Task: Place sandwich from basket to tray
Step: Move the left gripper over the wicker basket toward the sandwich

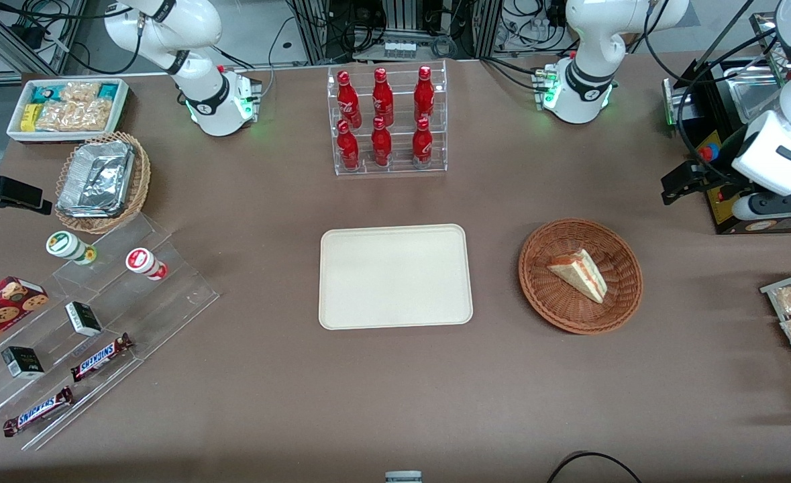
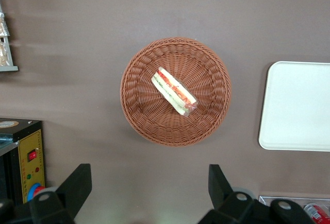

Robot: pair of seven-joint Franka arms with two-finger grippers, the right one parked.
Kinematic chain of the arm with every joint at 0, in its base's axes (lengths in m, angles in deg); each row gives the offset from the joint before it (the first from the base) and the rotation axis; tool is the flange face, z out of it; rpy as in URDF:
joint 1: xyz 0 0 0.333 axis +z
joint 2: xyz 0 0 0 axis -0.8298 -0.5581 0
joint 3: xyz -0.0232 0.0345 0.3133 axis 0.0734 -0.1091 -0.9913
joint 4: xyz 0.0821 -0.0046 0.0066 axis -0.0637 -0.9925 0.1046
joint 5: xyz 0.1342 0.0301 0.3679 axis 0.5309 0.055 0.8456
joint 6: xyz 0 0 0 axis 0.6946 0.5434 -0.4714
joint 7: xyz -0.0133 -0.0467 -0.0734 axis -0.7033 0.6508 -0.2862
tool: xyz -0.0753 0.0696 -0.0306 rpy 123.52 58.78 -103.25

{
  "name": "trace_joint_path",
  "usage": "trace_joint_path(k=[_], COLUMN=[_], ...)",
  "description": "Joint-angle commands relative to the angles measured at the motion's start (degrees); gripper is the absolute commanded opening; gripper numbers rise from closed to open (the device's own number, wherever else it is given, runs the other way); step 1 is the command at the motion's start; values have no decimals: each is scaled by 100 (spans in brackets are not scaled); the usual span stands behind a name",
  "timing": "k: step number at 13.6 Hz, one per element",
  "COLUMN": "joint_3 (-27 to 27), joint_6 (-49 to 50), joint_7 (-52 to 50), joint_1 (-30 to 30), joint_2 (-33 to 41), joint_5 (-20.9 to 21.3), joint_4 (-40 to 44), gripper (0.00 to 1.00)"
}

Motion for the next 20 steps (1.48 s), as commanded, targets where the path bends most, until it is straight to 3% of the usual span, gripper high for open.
trace_joint_path(k=[1, 9, 16, 20], joint_3=[115, 195, 195, 186], joint_6=[126, -119, -2586, -3494], joint_7=[13, -14, -267, -1048], joint_1=[-24, -41, -235, -331], joint_2=[-77, -665, -832, -1044], joint_5=[72, 11, 20, 55], joint_4=[167, -140, -2002, -2452], gripper=[100, 100, 100, 100])
